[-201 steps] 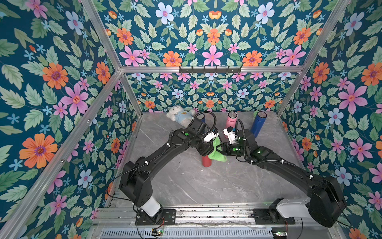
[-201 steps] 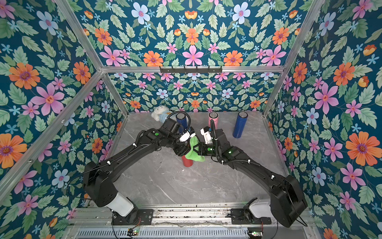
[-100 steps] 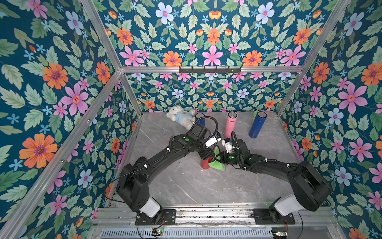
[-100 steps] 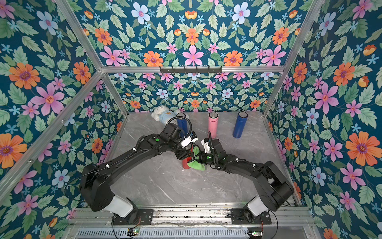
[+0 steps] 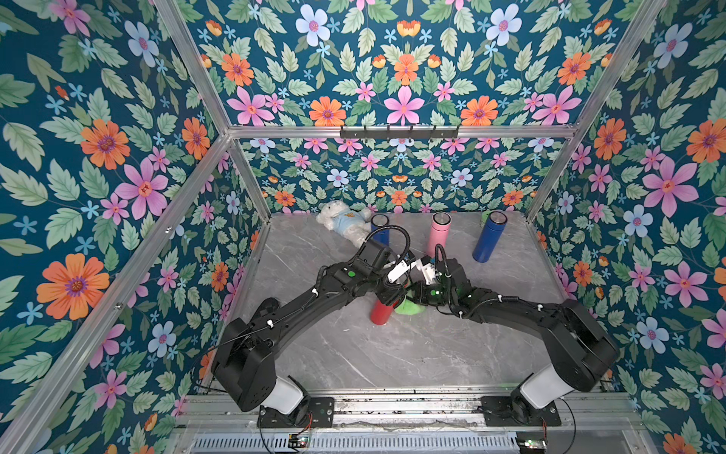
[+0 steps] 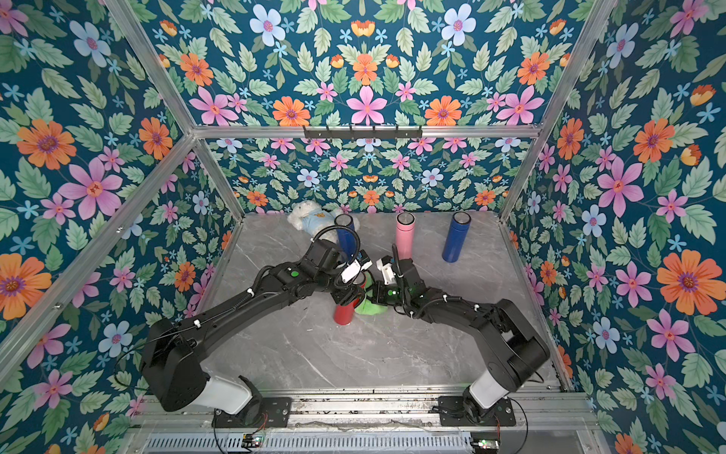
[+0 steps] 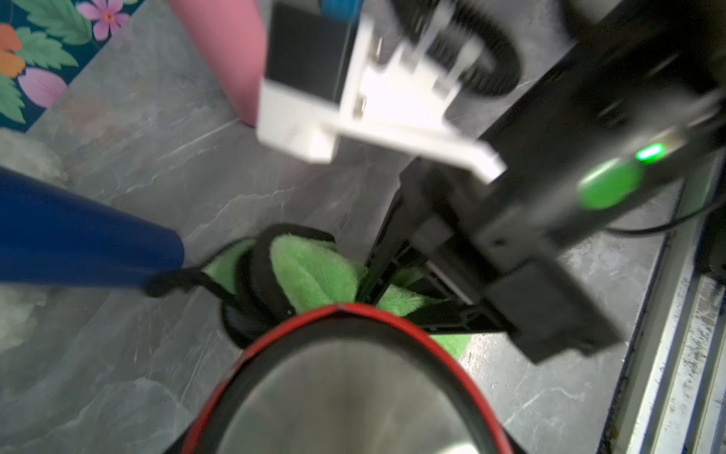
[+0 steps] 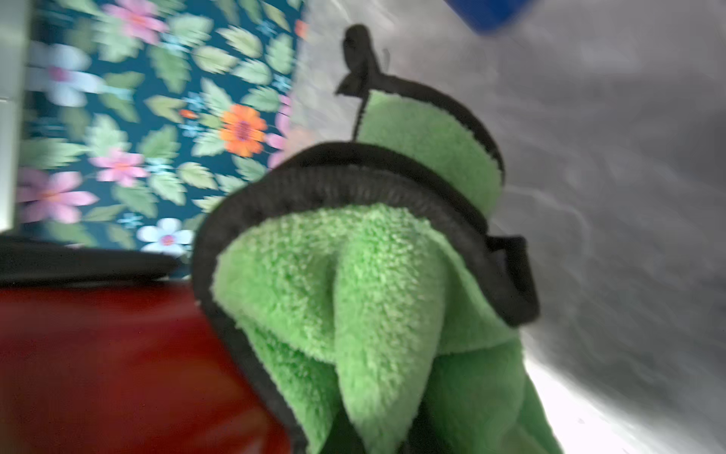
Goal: Wipe the surface of the thermos
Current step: Wipe the dirt from the surface of the thermos.
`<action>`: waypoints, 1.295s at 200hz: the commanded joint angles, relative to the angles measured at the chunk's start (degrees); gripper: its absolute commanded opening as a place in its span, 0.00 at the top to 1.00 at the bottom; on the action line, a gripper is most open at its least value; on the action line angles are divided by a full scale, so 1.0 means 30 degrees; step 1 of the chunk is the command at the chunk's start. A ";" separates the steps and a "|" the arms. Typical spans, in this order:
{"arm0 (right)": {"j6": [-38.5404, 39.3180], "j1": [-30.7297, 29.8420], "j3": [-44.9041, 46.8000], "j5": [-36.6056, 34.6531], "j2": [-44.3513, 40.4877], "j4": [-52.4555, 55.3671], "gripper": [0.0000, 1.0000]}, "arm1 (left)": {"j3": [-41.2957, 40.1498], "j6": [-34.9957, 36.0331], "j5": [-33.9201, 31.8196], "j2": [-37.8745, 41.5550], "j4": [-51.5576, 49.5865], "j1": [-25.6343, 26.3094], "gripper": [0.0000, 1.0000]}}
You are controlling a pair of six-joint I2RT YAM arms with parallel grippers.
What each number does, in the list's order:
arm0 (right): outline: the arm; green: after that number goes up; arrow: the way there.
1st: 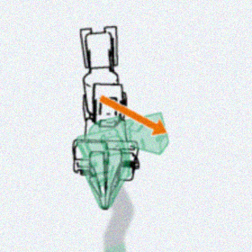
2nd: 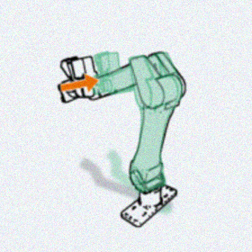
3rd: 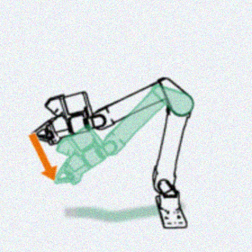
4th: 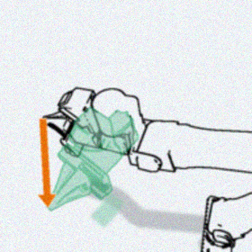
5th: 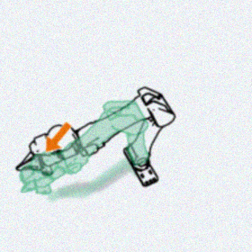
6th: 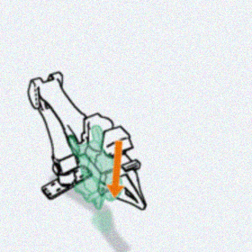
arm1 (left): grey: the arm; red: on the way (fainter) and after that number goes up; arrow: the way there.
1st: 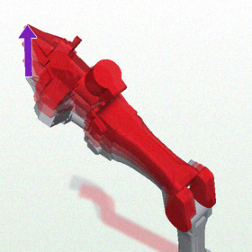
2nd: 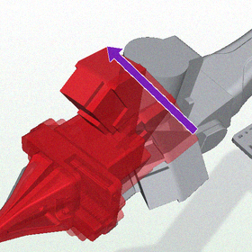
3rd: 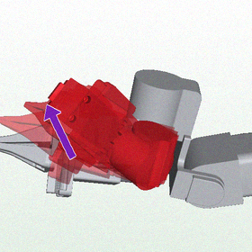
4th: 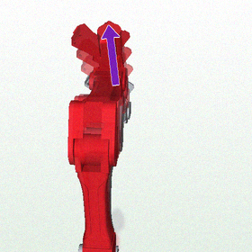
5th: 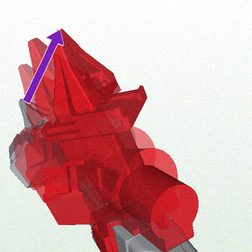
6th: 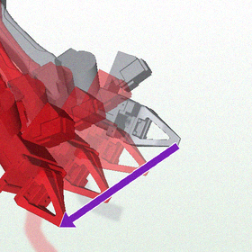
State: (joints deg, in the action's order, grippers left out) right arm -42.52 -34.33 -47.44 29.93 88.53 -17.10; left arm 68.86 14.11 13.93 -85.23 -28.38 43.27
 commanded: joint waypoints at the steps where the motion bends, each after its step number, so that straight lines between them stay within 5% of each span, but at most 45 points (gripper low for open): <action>1: 0.0458 -0.0072 -0.0769 0.1272 -0.1209 -0.0046 1.00 | -0.0441 -0.1757 0.0142 0.0134 -0.1147 0.0103 1.00; 105: 0.0486 -0.0128 -0.2217 0.2013 -0.2303 0.0972 1.00 | -0.3283 -0.3802 0.0996 0.3050 0.3470 0.0095 1.00; 173: 0.1730 -0.0122 -0.3564 0.1297 -0.2856 0.3346 1.00 | -0.7505 -0.5794 -0.0958 0.6102 1.1428 0.0139 1.00; 259: 0.0627 -0.0116 -0.1069 0.1278 -0.2655 0.0819 1.00 | -0.6397 -0.4906 -0.1594 0.5009 0.8728 0.0170 1.00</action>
State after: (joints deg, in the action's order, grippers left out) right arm -38.44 -34.44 -52.45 31.05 80.18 -10.81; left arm 49.93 -0.80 9.78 -70.72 -7.51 43.88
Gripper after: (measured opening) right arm 0.109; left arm 0.669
